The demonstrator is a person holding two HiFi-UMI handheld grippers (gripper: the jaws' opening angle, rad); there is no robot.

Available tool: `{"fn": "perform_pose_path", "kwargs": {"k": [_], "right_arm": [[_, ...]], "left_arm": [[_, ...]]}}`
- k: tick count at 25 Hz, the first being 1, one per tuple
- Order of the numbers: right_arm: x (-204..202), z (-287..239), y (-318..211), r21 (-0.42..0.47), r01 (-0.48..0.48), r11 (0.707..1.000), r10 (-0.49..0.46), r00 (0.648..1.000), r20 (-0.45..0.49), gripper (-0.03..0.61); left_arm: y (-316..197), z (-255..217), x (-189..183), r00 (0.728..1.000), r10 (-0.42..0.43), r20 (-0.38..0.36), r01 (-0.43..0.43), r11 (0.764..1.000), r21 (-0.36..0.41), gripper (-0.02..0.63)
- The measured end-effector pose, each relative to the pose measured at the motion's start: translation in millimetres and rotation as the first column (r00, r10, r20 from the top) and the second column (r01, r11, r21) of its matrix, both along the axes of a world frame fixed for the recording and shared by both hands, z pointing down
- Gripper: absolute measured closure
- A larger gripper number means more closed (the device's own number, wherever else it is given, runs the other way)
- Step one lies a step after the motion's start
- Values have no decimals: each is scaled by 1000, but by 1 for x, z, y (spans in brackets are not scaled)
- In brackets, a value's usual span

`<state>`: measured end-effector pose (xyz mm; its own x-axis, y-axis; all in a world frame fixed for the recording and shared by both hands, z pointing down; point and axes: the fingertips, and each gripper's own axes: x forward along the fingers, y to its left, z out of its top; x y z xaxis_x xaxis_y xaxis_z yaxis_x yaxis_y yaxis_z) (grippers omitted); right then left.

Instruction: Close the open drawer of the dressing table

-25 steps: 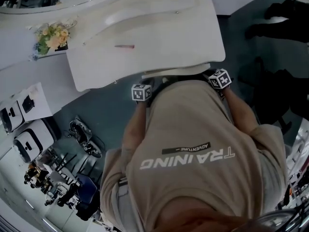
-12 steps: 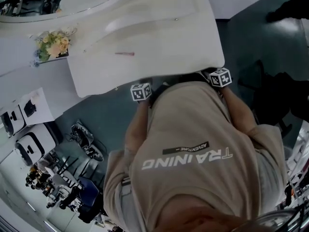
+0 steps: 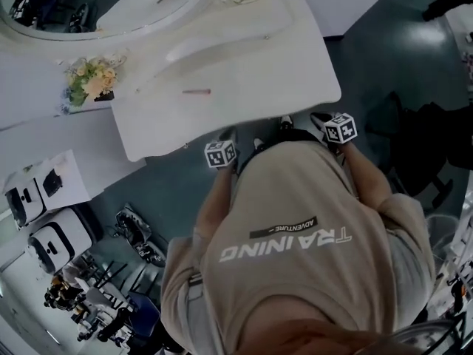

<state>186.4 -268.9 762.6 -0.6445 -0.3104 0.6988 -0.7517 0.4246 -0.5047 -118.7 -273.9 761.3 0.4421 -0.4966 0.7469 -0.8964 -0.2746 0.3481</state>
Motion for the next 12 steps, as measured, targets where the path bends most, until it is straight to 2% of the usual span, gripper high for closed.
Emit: {"fn": "perform_pose_path", "kwargs": {"k": [3,5,7,9,12], "right_arm": [[-11,-14,4,51,19,998,-20,1000,15,575],[-26,-30,9,76,-15,997,11,999,50,575],[-40,-55,0,140,-44,989,34,997,73,575],[-49,-84,-18,227,-58,972,43,997,71,575],[-57,-125,-34,354,-62,933,66,998,-1,575]], "left_arm": [[1,-17,-8,999,47,14,-48,996,77,612],[11,-31,-19,994,97,57,-103,988,112,612],[10,-50,-22,989,131,71,-141,976,165,612],[-3,-78,-19,987,145,67,-158,955,251,612],[-21,-129,-14,988,142,59,-154,908,390,612]]}}
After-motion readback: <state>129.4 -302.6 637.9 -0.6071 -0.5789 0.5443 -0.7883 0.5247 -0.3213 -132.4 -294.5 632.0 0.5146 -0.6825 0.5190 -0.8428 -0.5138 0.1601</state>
